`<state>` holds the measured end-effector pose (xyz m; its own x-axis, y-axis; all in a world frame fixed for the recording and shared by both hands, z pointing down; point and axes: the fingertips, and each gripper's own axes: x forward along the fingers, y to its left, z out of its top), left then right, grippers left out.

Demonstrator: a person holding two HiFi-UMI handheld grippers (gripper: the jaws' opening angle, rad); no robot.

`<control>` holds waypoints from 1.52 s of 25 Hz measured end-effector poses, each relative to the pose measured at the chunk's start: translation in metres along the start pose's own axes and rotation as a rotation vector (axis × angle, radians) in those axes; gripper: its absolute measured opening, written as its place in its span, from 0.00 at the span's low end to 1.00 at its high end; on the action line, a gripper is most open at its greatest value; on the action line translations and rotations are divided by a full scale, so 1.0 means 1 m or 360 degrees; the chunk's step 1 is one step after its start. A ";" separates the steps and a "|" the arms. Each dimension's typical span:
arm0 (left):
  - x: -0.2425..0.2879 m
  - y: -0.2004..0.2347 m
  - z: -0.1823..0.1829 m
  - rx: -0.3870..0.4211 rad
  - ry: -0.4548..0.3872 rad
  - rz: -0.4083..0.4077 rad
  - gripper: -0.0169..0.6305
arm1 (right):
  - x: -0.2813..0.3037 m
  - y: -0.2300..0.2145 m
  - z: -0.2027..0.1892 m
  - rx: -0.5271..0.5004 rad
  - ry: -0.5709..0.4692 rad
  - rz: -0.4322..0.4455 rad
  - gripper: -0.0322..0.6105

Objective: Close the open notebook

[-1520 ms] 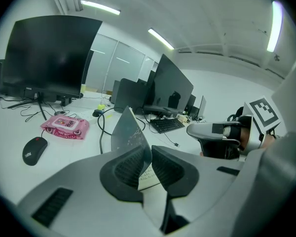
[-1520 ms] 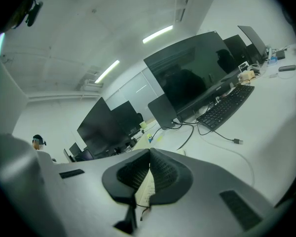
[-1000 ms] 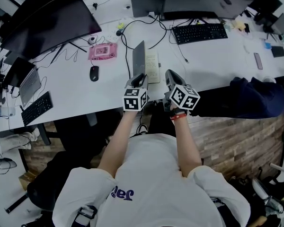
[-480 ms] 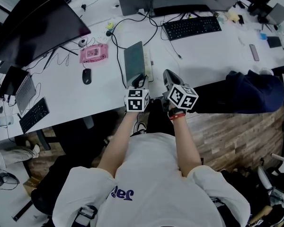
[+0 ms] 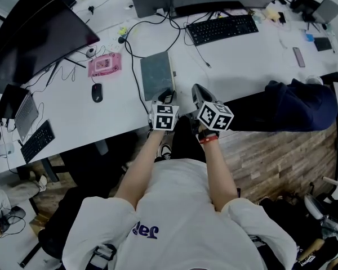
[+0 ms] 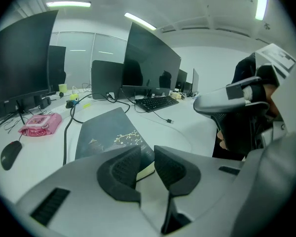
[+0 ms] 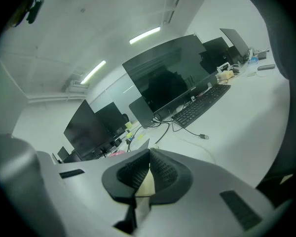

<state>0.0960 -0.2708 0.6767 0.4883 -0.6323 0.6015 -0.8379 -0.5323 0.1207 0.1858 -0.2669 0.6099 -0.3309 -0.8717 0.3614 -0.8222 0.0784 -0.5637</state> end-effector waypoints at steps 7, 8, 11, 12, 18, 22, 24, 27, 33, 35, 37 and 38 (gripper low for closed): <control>0.028 -0.001 -0.033 0.0144 0.0148 0.0074 0.18 | -0.003 -0.010 -0.008 0.0028 0.0011 -0.0052 0.07; 0.029 -0.001 -0.034 0.0156 0.0149 0.0083 0.18 | -0.003 -0.012 -0.008 0.0030 0.0011 -0.0056 0.07; 0.032 -0.002 -0.035 0.0181 0.0142 0.0099 0.18 | -0.005 -0.016 -0.008 0.0035 0.0007 -0.0061 0.07; 0.032 -0.003 -0.035 0.0189 0.0137 0.0096 0.18 | -0.005 -0.017 -0.008 0.0037 0.0007 -0.0061 0.07; 0.031 -0.007 -0.031 0.0096 0.0073 -0.0089 0.20 | -0.007 -0.013 -0.014 0.0027 0.0027 -0.0042 0.07; 0.008 -0.002 -0.014 0.0004 0.0006 -0.0114 0.21 | -0.008 0.005 -0.012 -0.0019 0.0024 -0.0011 0.07; -0.009 0.000 -0.005 -0.0047 -0.0039 -0.0122 0.21 | -0.010 0.015 -0.010 -0.0054 0.0021 0.0000 0.07; -0.038 0.006 0.010 -0.0096 -0.0121 -0.0119 0.21 | -0.013 0.032 -0.004 -0.0120 0.0011 0.0017 0.07; -0.101 0.029 0.040 -0.0153 -0.0358 -0.0077 0.19 | -0.022 0.062 -0.003 -0.0327 0.0013 0.0042 0.07; -0.123 0.037 0.045 -0.0146 -0.0413 -0.0044 0.18 | -0.027 0.072 -0.005 -0.0352 0.0004 0.0053 0.07; -0.144 0.048 0.049 -0.0132 -0.0455 0.0003 0.17 | -0.032 0.084 -0.003 -0.0400 -0.0012 0.0067 0.07; -0.154 0.053 0.050 -0.0132 -0.0476 0.0029 0.16 | -0.035 0.091 -0.002 -0.0426 -0.0023 0.0074 0.07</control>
<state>-0.0112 -0.2297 0.5506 0.5128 -0.7855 0.3465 -0.8582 -0.4793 0.1836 0.1219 -0.2285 0.5476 -0.3662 -0.8708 0.3280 -0.9001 0.2421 -0.3622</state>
